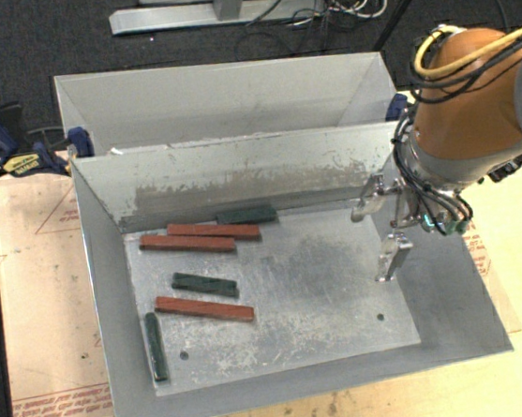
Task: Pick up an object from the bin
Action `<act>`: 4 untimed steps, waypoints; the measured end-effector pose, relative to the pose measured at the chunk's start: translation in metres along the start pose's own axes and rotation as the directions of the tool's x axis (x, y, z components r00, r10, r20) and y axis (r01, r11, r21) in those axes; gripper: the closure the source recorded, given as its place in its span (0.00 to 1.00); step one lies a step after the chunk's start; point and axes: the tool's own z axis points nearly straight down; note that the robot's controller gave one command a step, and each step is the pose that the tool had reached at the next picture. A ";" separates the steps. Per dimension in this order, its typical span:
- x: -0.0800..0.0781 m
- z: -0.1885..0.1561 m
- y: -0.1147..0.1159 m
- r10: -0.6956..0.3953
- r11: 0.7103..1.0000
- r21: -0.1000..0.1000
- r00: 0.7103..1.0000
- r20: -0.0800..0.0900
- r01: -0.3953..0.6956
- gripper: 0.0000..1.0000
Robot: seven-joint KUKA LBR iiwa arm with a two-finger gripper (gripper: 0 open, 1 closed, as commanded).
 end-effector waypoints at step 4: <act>-0.001 0.088 -0.004 -0.057 0.998 0.006 0.998 0.000 0.057 0.00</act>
Offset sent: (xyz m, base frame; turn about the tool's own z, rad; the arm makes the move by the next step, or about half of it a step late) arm -0.0204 0.0318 -0.1249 -0.0504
